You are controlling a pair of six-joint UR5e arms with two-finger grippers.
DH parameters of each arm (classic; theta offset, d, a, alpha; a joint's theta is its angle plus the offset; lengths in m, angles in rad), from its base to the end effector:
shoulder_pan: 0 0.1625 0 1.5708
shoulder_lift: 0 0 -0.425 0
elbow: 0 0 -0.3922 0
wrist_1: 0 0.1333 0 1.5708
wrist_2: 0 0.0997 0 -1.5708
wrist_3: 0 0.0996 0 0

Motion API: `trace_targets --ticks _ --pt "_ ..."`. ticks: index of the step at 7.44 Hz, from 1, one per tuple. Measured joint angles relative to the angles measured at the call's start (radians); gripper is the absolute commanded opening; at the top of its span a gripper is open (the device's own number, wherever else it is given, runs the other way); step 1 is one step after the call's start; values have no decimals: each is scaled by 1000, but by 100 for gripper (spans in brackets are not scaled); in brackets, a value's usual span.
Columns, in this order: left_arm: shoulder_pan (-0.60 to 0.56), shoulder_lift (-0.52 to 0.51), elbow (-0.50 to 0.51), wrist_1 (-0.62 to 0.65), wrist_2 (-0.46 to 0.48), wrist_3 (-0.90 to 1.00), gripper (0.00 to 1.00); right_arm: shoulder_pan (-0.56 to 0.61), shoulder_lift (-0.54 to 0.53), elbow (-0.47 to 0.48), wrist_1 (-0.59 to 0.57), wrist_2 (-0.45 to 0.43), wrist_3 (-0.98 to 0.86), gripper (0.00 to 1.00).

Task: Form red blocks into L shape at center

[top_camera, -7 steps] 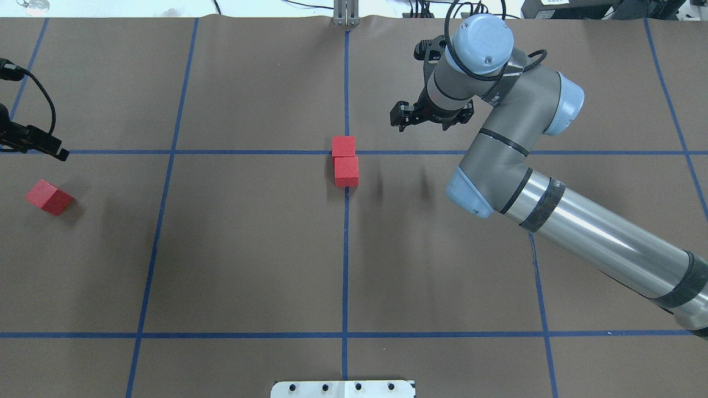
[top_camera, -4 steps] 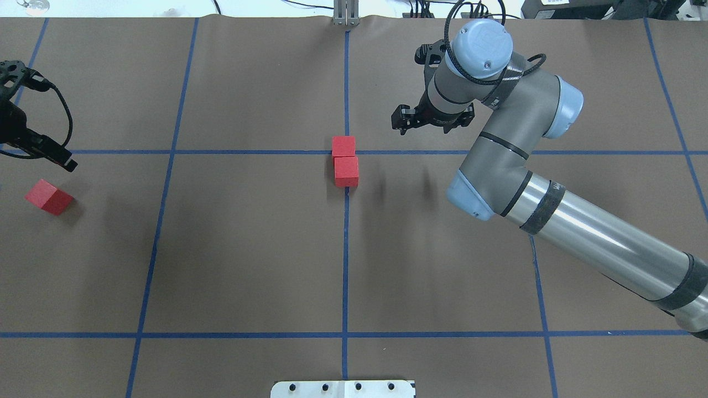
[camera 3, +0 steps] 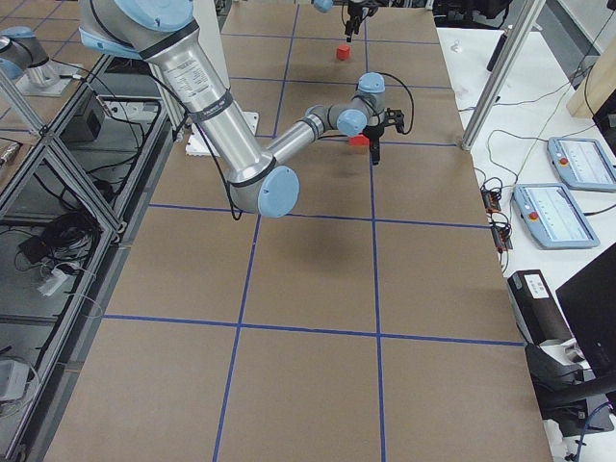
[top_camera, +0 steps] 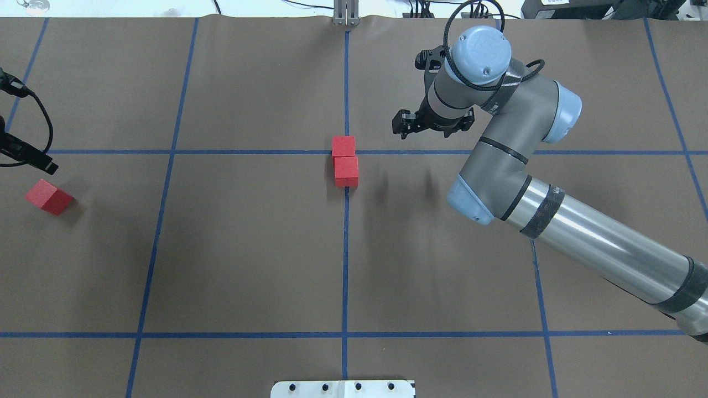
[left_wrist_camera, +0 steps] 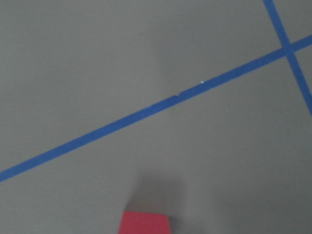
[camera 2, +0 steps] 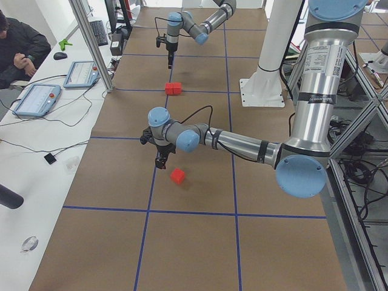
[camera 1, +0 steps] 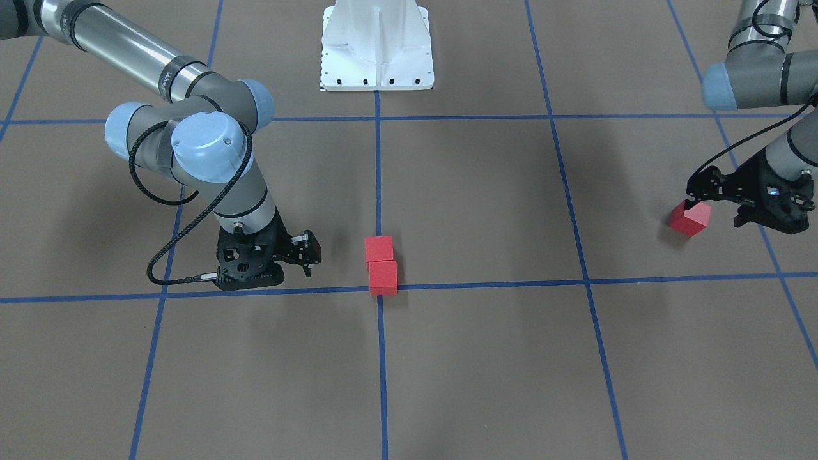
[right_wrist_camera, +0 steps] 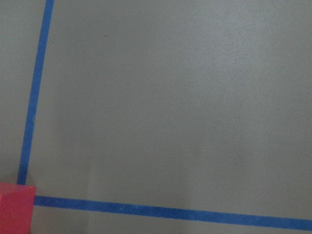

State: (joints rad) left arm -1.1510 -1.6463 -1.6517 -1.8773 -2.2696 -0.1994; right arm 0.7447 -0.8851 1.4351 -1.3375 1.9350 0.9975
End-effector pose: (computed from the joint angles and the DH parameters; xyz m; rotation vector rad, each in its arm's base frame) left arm 0.1580 -0.5238 0.5489 0.2147 0.7926 0.3696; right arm -0.4777 -0.5733 0.2820 0.2010 -0.8230 0.0184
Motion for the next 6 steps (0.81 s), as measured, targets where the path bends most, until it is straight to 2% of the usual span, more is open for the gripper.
trace_targets --ticks 3,6 --pt "-14 97 20 -325 22 -224 99 -7 0 0 1 -2 3 99" --pt "-5 84 104 -387 22 -325 99 -18 -2 -1 1 -14 3 99"
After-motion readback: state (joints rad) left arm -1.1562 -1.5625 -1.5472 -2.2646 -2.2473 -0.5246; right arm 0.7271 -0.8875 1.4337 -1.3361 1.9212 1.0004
